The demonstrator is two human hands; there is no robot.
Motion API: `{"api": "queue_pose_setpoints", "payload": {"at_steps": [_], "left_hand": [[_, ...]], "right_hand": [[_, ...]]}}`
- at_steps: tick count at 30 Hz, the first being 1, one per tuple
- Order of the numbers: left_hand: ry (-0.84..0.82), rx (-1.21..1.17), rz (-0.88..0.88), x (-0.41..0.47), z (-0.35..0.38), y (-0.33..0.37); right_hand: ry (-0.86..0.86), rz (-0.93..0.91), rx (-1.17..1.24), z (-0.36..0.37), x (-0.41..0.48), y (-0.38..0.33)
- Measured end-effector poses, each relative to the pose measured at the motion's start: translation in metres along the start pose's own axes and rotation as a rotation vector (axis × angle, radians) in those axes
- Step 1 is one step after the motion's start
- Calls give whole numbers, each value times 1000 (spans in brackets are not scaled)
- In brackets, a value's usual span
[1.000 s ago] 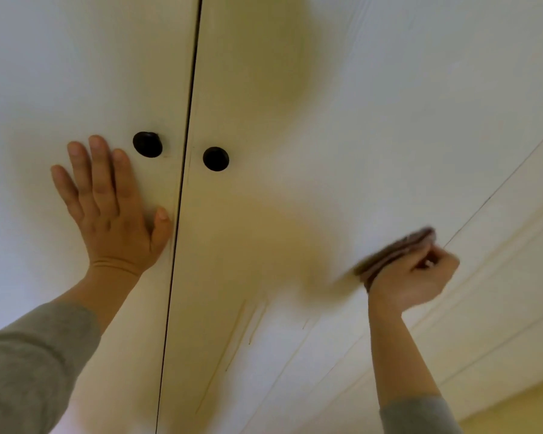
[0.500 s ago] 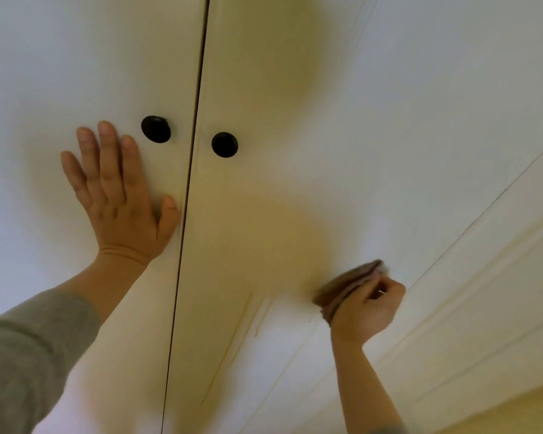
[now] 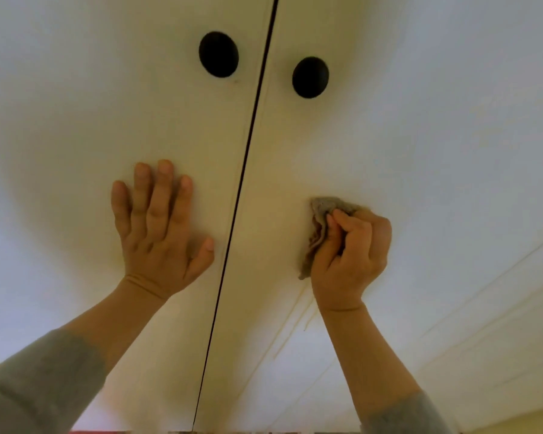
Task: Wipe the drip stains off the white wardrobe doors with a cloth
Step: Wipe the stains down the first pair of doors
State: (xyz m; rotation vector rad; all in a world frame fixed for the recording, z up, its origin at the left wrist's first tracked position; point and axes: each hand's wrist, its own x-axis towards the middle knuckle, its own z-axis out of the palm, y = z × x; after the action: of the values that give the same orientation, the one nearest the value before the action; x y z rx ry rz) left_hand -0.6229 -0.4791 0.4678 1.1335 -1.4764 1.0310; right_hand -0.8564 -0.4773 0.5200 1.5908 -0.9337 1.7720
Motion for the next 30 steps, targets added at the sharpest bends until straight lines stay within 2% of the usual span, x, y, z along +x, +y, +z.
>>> {"api": "queue_pose_setpoints", "payload": {"at_steps": [6, 11, 15, 19, 21, 26, 30], "left_hand": [[47, -15, 25, -4, 2, -1], [36, 9, 25, 0, 3, -3], [32, 66, 12, 2, 2, -2], [37, 89, 16, 3, 1, 0], [38, 95, 26, 3, 0, 0], [42, 99, 41, 5, 0, -3], [17, 86, 34, 5, -2, -1]], "right_hand": [[49, -62, -7, 9, -16, 0], [-60, -136, 66, 11, -15, -15], [-69, -235, 130, 21, -17, -28], [-263, -435, 120, 18, -79, -22], [-334, -473, 93, 11, -112, -15], [-404, -383, 46, -1, -162, -19], [-271, -166, -4, -29, -137, -30]]}}
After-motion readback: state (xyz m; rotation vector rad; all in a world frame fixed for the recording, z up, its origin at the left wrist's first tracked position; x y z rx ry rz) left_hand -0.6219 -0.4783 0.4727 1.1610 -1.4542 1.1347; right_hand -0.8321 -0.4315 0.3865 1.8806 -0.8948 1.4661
